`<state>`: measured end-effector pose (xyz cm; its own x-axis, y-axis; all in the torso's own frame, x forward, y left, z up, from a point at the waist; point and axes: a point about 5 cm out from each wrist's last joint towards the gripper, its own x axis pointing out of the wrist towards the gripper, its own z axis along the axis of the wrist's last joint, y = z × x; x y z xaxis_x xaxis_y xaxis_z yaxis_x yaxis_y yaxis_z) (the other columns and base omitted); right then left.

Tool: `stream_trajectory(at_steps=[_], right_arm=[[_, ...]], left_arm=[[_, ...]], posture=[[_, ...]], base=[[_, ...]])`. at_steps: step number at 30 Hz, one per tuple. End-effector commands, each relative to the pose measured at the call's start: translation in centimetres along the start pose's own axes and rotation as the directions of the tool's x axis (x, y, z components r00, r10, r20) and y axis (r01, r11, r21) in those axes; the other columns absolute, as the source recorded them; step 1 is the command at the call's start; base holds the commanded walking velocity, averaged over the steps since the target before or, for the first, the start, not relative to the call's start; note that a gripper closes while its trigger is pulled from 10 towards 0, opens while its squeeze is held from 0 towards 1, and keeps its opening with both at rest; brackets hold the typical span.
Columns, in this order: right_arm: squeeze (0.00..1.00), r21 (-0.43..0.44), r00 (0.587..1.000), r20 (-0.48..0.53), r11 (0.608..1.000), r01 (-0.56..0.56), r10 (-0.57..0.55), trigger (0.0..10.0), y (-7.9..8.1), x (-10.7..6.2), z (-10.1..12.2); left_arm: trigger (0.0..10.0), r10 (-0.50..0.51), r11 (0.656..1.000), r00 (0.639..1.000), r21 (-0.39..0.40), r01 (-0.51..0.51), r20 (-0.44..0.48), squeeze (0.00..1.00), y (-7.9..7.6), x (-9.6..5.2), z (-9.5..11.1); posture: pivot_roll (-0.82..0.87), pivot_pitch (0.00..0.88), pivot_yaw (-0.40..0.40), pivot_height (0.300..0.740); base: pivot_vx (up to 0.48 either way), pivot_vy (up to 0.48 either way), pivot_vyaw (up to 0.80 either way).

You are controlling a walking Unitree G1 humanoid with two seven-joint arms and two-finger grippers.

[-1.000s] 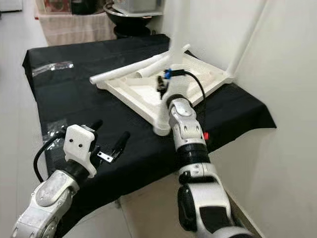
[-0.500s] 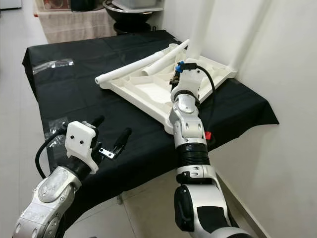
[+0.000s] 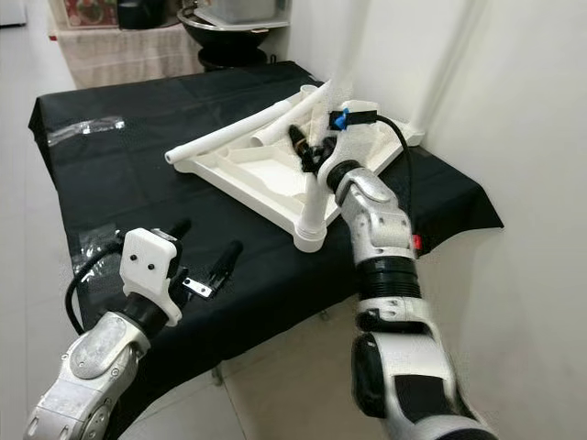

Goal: Building children table

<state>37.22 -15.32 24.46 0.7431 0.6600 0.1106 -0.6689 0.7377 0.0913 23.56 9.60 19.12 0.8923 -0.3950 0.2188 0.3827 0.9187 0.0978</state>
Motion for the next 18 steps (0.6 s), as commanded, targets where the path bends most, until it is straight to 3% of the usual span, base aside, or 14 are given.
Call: stream_trajectory(at_steps=[1, 3, 7, 12, 15, 16, 17, 18], right_arm=[[0.00, 0.054, 0.954, -0.006, 0.953, -0.299, 0.300, 10.0, 2.6, 0.1, -0.7], [0.00, 0.071, 0.919, -0.013, 0.917, -0.393, 0.395, 10.0, 2.9, -0.1, -1.0], [0.00, 0.078, 0.914, -0.026, 0.913, -0.401, 0.404, 10.0, 3.0, 0.6, -1.3], [0.00, 0.004, 0.920, -0.060, 0.922, -0.388, 0.387, 10.0, 4.0, 3.0, -1.9], [0.00, -0.007, 0.914, -0.060, 0.915, -0.402, 0.401, 10.0, 4.4, 3.4, -1.8], [0.00, -0.019, 0.913, -0.061, 0.914, -0.404, 0.403, 7.7, 4.8, 3.8, -1.9], [0.00, -0.019, 0.913, -0.061, 0.914, -0.404, 0.403, 7.7, 4.8, 3.8, -1.9], [0.00, -0.032, 0.907, -0.058, 0.907, -0.419, 0.417, 0.0, 5.1, 4.0, -1.9]], left_arm=[[10.0, -0.003, 1.000, 1.000, -0.010, 0.003, -0.006, 0.00, 0.0, 0.2, -0.3], [10.0, -0.003, 1.000, 1.000, -0.011, 0.003, -0.005, 0.00, 0.0, 0.1, -0.2], [10.0, -0.005, 1.000, 1.000, -0.014, 0.005, -0.006, 0.00, -0.1, 0.0, -0.2], [10.0, -0.012, 1.000, 1.000, -0.018, 0.012, -0.014, 0.00, -0.5, -0.5, -0.5], [10.0, -0.015, 1.000, 1.000, -0.018, 0.014, -0.016, 0.00, -0.6, -0.6, -0.5], [10.0, -0.017, 1.000, 1.000, -0.013, 0.016, -0.017, 0.00, -0.6, -0.6, -0.6], [10.0, -0.017, 1.000, 1.000, -0.013, 0.016, -0.017, 0.00, -0.6, -0.6, -0.6], [10.0, -0.014, 1.000, 1.000, -0.007, 0.014, -0.017, 0.00, -0.4, -0.6, -0.5]], posture=[[0.00, 0.081, -0.072, 0.740], [0.00, 0.082, -0.072, 0.740], [0.00, 0.082, -0.074, 0.740], [0.01, 0.042, -0.079, 0.740], [0.02, 0.036, -0.080, 0.740], [0.02, 0.031, -0.083, 0.740], [0.02, 0.031, -0.083, 0.740], [0.02, 0.031, -0.083, 0.740]], base=[[0.000, 0.000, 0.00], [0.000, 0.000, 0.00], [0.000, 0.000, 0.00], [0.000, 0.000, 0.00], [0.000, 0.000, 0.00], [0.000, 0.000, 0.00], [0.000, 0.000, 0.00], [0.000, 0.000, 0.00]])
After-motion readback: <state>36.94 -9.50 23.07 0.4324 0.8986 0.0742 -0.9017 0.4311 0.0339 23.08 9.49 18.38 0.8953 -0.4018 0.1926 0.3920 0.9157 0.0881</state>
